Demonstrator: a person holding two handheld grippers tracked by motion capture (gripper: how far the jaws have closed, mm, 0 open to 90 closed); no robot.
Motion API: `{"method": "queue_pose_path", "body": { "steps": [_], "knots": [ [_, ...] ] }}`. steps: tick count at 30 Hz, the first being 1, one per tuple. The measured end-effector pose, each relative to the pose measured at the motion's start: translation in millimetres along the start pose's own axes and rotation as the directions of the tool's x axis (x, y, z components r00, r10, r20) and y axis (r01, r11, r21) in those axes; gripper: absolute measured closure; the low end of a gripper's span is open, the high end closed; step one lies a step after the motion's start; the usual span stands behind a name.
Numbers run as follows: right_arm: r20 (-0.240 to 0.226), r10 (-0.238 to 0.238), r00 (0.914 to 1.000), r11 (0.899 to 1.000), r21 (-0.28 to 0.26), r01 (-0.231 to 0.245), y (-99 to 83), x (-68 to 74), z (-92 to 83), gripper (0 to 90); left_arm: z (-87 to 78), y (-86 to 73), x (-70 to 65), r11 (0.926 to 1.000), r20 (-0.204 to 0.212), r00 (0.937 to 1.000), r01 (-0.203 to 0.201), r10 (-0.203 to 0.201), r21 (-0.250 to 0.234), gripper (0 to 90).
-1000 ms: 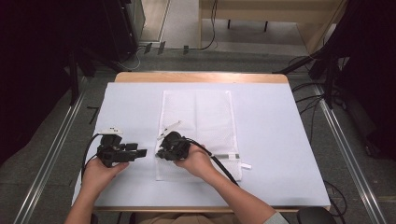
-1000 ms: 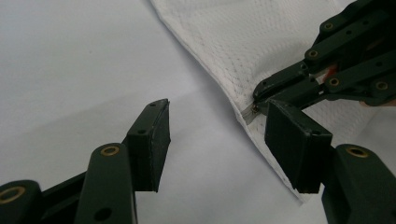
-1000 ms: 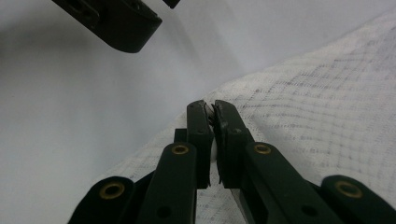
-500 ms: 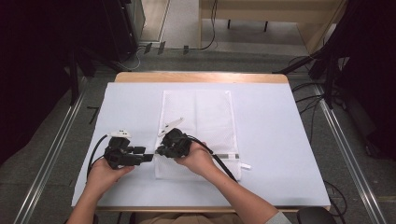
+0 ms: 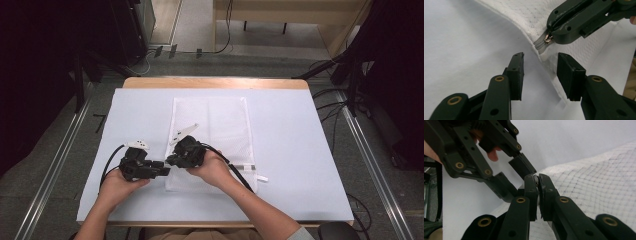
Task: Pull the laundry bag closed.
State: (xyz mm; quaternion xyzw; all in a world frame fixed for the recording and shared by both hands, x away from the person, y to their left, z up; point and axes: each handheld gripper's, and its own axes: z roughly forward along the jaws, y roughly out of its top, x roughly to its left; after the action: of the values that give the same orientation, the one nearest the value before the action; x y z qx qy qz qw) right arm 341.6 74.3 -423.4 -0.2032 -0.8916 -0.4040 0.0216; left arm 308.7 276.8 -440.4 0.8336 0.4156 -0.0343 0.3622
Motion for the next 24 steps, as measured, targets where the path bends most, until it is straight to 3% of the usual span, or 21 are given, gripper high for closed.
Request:
{"method": "queue_pose_path", "body": {
  "steps": [3,17,24],
  "knots": [
    [-0.010,0.004,0.9999,1.000,-0.002,-0.004,1.1,1.2,-1.3,87.9,2.1,1.1,-0.2,0.9999,0.010,0.9999,-0.009,0.009,0.004,64.7],
    [-0.025,-0.010,0.9996,1.000,0.010,0.010,0.9,1.9,-0.5,88.0,5.9,3.7,0.8,0.9990,0.019,0.9992,-0.037,0.036,0.024,73.6],
    [-0.042,0.002,0.9991,1.000,0.013,-0.001,-0.2,1.6,-0.9,88.0,5.2,4.8,2.7,0.9991,0.021,0.9997,-0.013,0.012,0.039,85.6]
  ]
}}
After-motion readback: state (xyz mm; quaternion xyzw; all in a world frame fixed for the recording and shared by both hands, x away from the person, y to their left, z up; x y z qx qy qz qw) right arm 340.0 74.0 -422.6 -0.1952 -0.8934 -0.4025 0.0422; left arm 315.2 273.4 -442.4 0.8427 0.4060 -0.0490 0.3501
